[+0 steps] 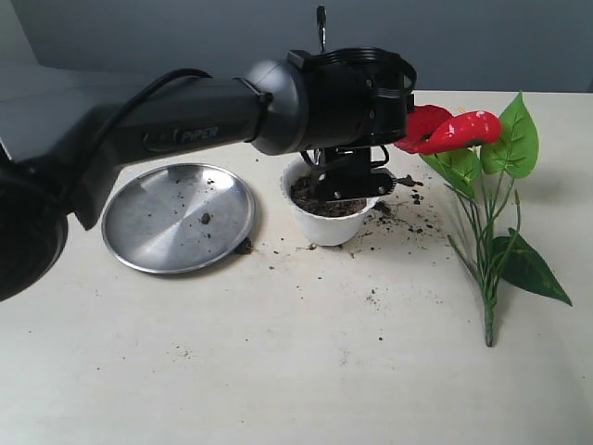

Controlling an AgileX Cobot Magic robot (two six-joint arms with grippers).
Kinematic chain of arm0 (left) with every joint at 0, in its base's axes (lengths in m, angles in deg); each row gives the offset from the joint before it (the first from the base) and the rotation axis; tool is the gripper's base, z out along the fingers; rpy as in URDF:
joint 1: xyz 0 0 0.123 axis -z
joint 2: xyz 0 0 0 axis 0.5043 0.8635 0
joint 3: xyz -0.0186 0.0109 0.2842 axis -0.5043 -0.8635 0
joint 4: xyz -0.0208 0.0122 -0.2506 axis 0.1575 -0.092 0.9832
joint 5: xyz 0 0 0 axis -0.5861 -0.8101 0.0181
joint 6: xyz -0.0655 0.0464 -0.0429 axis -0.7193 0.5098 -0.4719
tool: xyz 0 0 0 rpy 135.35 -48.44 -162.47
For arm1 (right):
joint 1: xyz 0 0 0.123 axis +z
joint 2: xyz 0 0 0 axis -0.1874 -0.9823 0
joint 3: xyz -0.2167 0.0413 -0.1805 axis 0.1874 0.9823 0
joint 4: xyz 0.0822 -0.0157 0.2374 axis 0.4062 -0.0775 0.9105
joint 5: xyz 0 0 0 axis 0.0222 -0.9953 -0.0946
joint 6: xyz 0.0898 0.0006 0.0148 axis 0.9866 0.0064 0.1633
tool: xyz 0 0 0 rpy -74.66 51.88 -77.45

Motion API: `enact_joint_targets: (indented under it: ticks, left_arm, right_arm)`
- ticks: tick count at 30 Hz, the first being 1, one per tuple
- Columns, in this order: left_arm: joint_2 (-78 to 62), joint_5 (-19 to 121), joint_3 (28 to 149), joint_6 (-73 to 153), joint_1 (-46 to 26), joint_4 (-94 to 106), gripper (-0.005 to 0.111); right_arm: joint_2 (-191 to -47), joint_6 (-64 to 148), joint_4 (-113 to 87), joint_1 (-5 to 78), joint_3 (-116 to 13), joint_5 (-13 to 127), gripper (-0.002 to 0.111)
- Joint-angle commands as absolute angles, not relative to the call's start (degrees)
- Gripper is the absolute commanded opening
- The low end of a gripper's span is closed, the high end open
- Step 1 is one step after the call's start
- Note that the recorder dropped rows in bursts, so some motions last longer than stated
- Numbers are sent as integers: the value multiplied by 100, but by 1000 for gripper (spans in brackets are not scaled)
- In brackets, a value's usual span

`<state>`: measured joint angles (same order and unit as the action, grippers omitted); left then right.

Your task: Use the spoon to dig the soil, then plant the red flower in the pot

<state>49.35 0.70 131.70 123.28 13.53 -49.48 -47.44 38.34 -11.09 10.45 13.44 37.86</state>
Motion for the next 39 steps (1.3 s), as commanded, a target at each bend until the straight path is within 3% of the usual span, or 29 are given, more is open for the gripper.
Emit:
enact_joint_targets:
  ticks: [1, 15, 39]
  left_arm:
    - [4879, 127, 13162, 12325, 1252, -4983, 0]
    - [5179, 572, 13162, 12353, 1145, -4921, 0]
    - [5179, -132, 13162, 12363, 1517, -4444, 0]
  right_arm:
    - [-4708, 3828, -1132, 1023, 1349, 3803, -1]
    - [-4708, 3828, -1132, 1023, 1349, 3841, -1]
    - [-4708, 3828, -1128, 1023, 1349, 3816, -1]
